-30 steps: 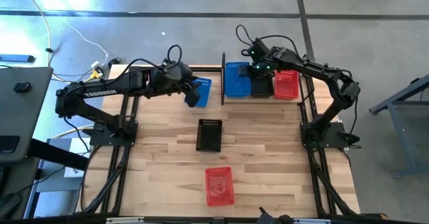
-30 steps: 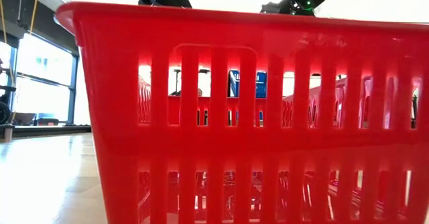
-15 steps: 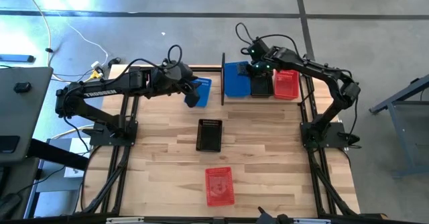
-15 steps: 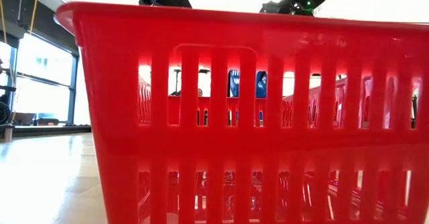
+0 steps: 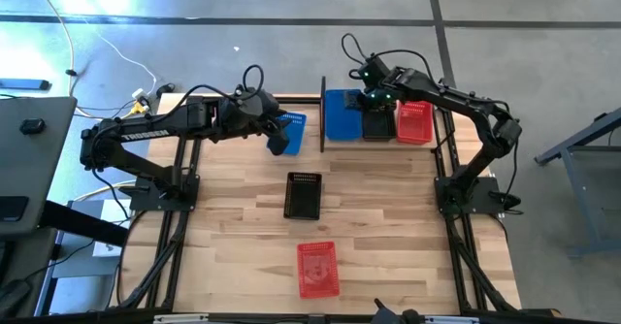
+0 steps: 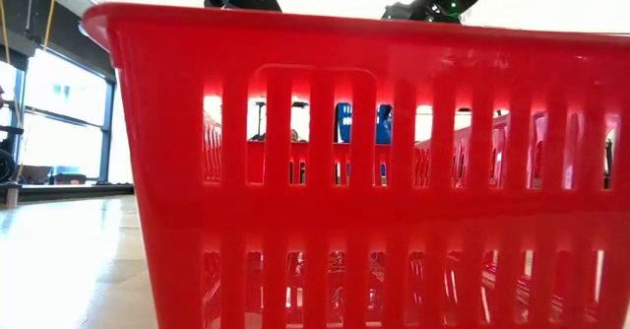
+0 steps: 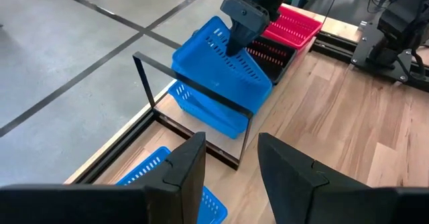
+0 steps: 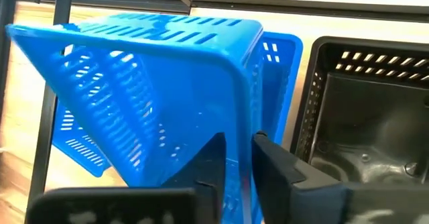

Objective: Stack baskets on shelf by color
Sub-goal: Stack the bottom blue bin on top of the other blue bin on the shelf, then stack the black bin on top of the other black bin on the shelf

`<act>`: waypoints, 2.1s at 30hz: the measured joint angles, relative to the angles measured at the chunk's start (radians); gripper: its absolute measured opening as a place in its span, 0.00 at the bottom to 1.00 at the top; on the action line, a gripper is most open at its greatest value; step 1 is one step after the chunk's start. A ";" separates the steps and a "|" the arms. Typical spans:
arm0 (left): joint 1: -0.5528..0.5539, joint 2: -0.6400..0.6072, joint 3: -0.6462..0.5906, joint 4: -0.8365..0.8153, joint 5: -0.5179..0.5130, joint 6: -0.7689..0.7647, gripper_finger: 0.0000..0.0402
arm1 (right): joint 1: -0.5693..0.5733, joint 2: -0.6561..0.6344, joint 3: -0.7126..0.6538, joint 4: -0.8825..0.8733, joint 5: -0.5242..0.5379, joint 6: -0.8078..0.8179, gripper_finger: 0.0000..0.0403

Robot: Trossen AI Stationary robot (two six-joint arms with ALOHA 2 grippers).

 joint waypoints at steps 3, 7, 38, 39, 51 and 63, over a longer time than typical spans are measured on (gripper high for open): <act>0.000 0.000 0.000 0.000 0.000 0.000 0.32 | 0.000 0.000 0.000 -0.008 -0.005 0.008 0.05; 0.000 0.000 0.000 0.000 0.000 0.000 0.32 | -0.005 0.000 0.000 -0.029 -0.036 0.026 0.02; 0.005 0.000 0.000 0.000 0.000 0.000 0.32 | -0.072 -0.001 0.000 -0.134 -0.222 0.029 0.00; 0.008 0.000 0.000 0.000 0.000 0.000 0.32 | -0.072 -0.001 0.000 -0.134 -0.221 0.026 0.00; 0.046 0.000 0.000 0.000 0.003 -0.001 0.32 | -0.071 -0.001 0.000 -0.143 -0.232 -0.009 0.14; 0.070 0.000 0.000 0.000 0.004 -0.001 0.32 | -0.072 -0.016 0.000 -0.126 -0.222 -0.079 0.19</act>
